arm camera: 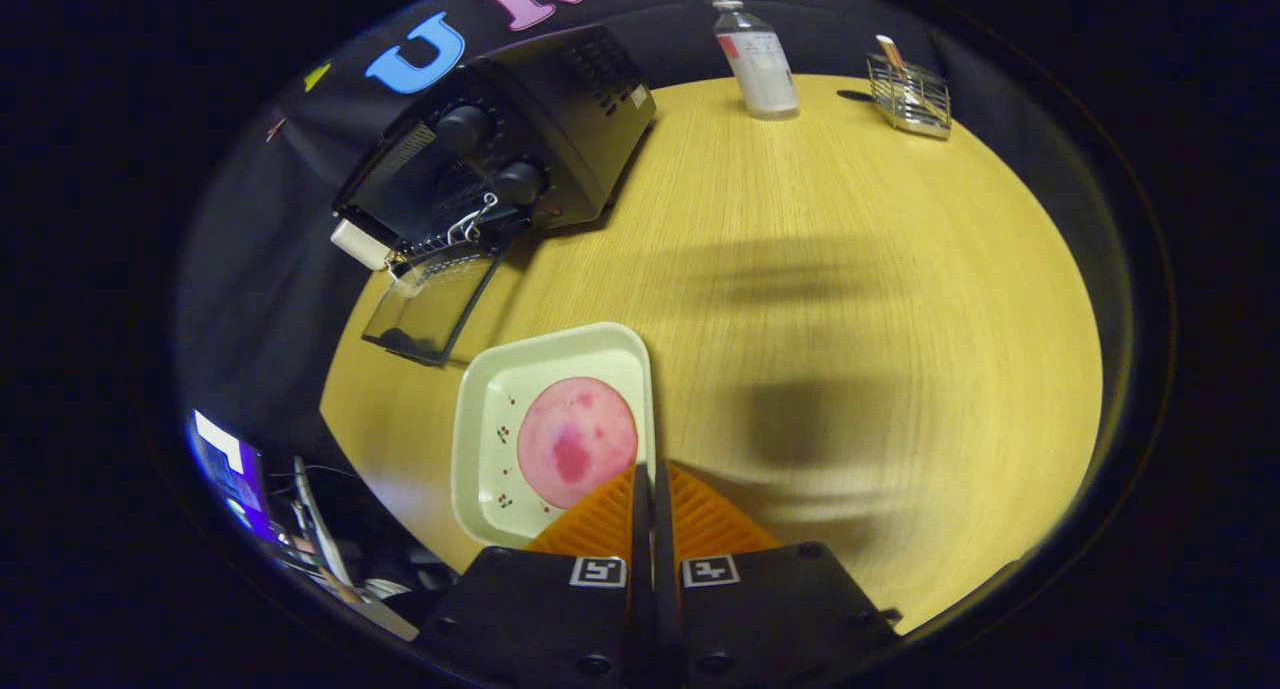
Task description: Open the toaster oven, put the food inside, and close the toaster oven door.
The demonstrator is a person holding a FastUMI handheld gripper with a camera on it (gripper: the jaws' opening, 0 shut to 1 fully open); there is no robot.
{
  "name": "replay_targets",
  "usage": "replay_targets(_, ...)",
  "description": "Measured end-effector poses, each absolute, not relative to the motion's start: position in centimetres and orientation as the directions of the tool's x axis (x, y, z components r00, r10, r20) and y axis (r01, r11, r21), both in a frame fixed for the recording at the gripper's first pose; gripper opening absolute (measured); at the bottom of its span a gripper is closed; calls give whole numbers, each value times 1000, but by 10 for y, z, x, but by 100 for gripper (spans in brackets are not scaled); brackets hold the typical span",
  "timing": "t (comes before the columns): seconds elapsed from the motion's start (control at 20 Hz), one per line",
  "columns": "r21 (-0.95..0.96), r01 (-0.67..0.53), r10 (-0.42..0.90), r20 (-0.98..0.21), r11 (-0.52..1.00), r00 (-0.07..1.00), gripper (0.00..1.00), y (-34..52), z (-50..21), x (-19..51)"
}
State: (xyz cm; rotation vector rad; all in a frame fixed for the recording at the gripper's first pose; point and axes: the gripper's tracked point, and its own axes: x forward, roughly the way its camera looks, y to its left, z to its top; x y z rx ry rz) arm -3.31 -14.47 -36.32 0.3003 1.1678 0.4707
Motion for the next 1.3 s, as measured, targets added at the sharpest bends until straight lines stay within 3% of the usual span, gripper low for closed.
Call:
replay_targets(0.35,589,8,548,-756,808,359,6,-163,-346,-40)
replay_targets(0.75,672,117,560,-689,731,460,6,-185,-302,-34)
replay_targets(1.3,730,66,595,-602,680,533,6,-93,-236,-11)
